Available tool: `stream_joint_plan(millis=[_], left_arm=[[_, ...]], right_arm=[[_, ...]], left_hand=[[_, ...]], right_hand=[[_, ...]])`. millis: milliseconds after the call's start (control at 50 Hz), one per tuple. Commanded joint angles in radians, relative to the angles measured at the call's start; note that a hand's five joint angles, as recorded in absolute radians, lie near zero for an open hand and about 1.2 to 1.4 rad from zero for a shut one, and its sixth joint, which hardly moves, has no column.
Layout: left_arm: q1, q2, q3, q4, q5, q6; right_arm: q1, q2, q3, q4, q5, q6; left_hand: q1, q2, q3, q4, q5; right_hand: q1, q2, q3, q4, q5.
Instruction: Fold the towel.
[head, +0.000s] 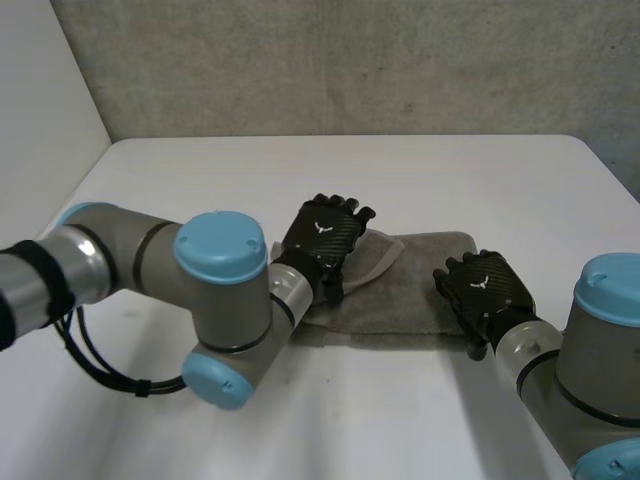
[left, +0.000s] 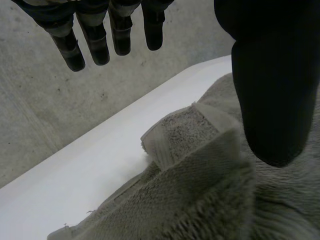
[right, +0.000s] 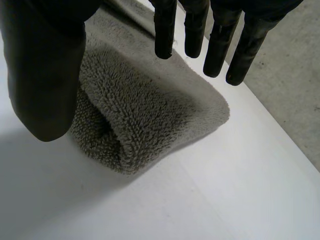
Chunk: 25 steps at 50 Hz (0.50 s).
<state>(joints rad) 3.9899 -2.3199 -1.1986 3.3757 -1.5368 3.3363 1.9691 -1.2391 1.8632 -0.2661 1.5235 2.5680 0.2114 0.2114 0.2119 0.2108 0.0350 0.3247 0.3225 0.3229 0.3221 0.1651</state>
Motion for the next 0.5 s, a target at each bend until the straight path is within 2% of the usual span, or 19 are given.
stream_joint_plan(millis=[20,40,60,100,120,140,160,200,240,320,420,500], left_arm=[[0.005,-0.113,0.131,-0.032,-0.031,0.002],[0.008,-0.125,0.143,-0.042,-0.072,0.003],[0.008,-0.125,0.143,-0.042,-0.072,0.003],[0.020,-0.131,0.139,-0.056,-0.205,0.006],[0.020,-0.131,0.139,-0.056,-0.206,0.006],[0.026,-0.131,0.131,-0.062,-0.276,0.008],[0.026,-0.131,0.131,-0.062,-0.276,0.008],[0.040,-0.115,0.085,-0.073,-0.380,0.008],[0.043,-0.092,0.045,-0.073,-0.410,0.008],[0.041,-0.027,-0.039,-0.065,-0.413,0.005],[0.026,0.068,-0.147,-0.006,-0.414,0.005],[0.008,0.082,-0.157,-0.002,-0.414,0.003]], right_arm=[[0.001,0.043,-0.009,-0.022,0.001,0.000],[0.001,0.052,-0.012,-0.028,0.001,0.000],[0.001,0.052,-0.012,-0.028,0.001,0.000],[0.001,0.070,-0.019,-0.036,0.001,-0.002],[0.001,0.070,-0.019,-0.036,0.001,-0.002],[0.001,0.081,-0.022,-0.038,0.003,-0.005],[0.001,0.081,-0.022,-0.038,0.003,-0.005],[0.001,0.098,-0.032,-0.039,0.004,-0.005],[0.001,0.107,-0.039,-0.039,0.006,-0.006],[0.001,0.127,-0.059,-0.039,0.010,-0.012],[-0.001,0.135,-0.065,-0.039,0.014,-0.015],[-0.012,0.135,-0.065,-0.041,0.014,-0.017]], left_hand=[[0.128,0.128,0.127,0.129,0.130],[0.146,0.146,0.145,0.146,0.148],[0.146,0.146,0.145,0.147,0.148],[0.158,0.158,0.157,0.158,0.160],[0.158,0.158,0.157,0.158,0.160],[0.158,0.158,0.157,0.158,0.160],[0.158,0.158,0.157,0.158,0.160],[0.158,0.158,0.157,0.158,0.160],[0.158,0.158,0.157,0.158,0.160],[0.152,0.152,0.151,0.152,0.154],[0.152,0.152,0.151,0.152,0.154],[0.149,0.149,0.148,0.150,0.151]], right_hand=[[0.077,0.079,0.079,0.080,0.062],[0.104,0.106,0.105,0.106,0.089],[0.104,0.106,0.106,0.106,0.089],[0.203,0.205,0.205,0.206,0.188],[0.204,0.206,0.205,0.206,0.189],[0.244,0.246,0.246,0.247,0.229],[0.245,0.247,0.246,0.247,0.230],[0.353,0.355,0.354,0.355,0.338],[0.441,0.443,0.442,0.443,0.426],[0.632,0.634,0.633,0.634,0.617],[0.714,0.716,0.716,0.717,0.699],[0.800,0.802,0.801,0.802,0.785]])
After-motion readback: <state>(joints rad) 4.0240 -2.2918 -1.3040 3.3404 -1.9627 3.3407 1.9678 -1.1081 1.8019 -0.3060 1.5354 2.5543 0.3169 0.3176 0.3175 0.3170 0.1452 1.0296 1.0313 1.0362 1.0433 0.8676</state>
